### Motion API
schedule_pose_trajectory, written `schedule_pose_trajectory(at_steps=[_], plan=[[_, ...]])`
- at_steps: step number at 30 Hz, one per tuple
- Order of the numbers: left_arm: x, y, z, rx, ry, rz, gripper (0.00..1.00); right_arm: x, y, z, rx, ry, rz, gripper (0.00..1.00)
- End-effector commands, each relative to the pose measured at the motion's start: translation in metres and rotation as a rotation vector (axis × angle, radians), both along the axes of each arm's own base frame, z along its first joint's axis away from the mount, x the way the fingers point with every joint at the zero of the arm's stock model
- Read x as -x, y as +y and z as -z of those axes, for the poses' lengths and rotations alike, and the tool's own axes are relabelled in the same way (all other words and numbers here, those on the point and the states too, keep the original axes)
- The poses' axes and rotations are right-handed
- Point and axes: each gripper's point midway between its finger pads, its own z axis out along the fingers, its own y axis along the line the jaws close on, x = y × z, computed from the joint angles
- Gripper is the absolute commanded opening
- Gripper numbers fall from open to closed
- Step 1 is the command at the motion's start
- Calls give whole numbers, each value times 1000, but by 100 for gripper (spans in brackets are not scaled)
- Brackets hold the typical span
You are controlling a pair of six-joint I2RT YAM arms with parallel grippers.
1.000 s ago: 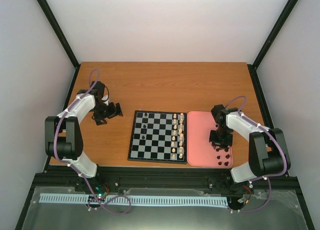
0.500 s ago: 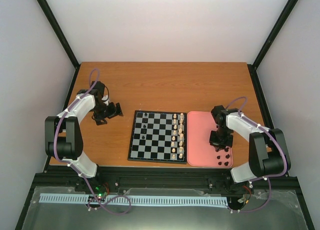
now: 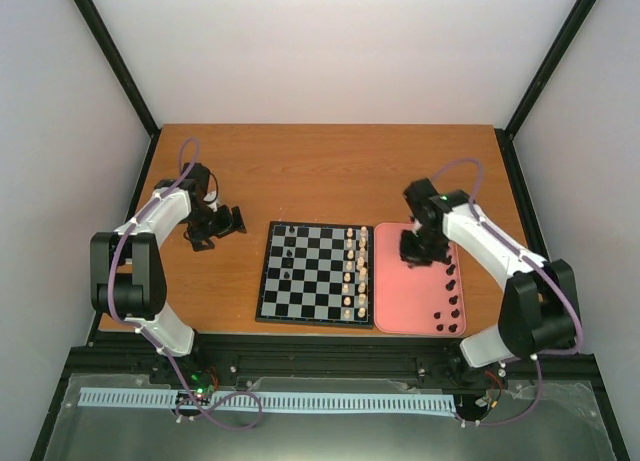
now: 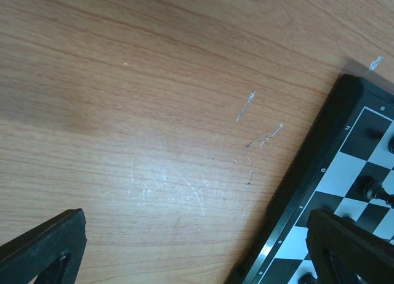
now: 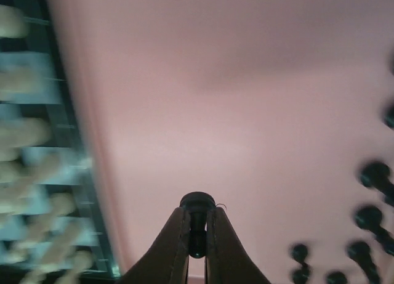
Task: Set up the chess pieces on the board
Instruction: Pick up the chess piece from the storage box, then place the chess piece on the chessboard.
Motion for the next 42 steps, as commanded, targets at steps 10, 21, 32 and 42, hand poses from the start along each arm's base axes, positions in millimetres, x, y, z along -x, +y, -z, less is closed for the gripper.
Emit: schedule_pose_trajectory(at_steps=[10,21,32,42], plan=[[-10,5,-6,-26,-22,-6,100,-33,228,-44,-104,-54,-682,3],[-10,4,-4,-20,-19,-9,100,32,322,-23,-149,28,-963,3],[-6,1,-4,1,-24,-12,100,47,329,0,-127,77,-949,3],[-9,1,-8,2,-39,-14,100,35,326,13,-82,81,-942,3]])
